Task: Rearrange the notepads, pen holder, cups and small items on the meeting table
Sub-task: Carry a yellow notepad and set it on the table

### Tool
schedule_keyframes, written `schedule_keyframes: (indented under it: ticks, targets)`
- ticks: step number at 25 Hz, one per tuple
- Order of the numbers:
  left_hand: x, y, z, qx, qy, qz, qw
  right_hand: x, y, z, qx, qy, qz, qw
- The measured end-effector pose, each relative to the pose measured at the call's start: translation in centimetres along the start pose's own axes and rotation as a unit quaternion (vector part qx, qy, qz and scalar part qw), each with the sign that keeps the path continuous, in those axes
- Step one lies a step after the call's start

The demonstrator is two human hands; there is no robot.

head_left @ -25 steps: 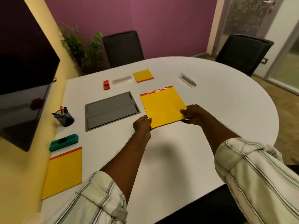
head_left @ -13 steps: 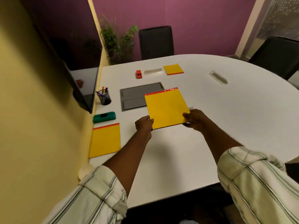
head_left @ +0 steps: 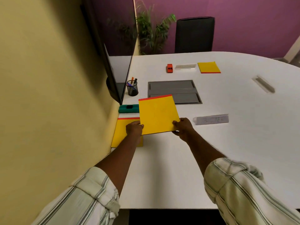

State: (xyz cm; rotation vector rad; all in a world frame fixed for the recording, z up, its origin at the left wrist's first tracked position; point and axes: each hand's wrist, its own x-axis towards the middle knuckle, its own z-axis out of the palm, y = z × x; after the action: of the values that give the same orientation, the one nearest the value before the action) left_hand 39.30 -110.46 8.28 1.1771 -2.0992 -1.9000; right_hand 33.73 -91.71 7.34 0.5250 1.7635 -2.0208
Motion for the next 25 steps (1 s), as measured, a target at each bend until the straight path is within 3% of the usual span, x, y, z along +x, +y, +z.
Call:
schedule_keyframes:
  ticks: [4,10,16,22,25]
  targets:
    - [3.9,-1.5,-1.8,0.027,0.049,-0.023,0.998,3.0,2.5,3.8,-0.014,0.008,-0.013,1.0]
    - [7.7,-4.4,-3.6,0.054,0.104,-0.042,0.992,5.0,7.0,7.6,-0.138,-0.007,-0.076,0.987]
    - [10.5,-7.3,-5.0,0.089,0.137,-0.052,0.985,6.1,9.7,9.7,-0.23,-0.045,-0.079,0.969]
    - [12.9,-8.3,-6.1,0.12,0.139,-0.078,0.98,6.7,11.8,11.6,-0.22,-0.042,-0.06,0.973]
    - [13.8,-8.1,-6.7,0.104,0.124,-0.13,0.978,7.4,12.2,12.4,-0.188,-0.034,-0.037,0.981]
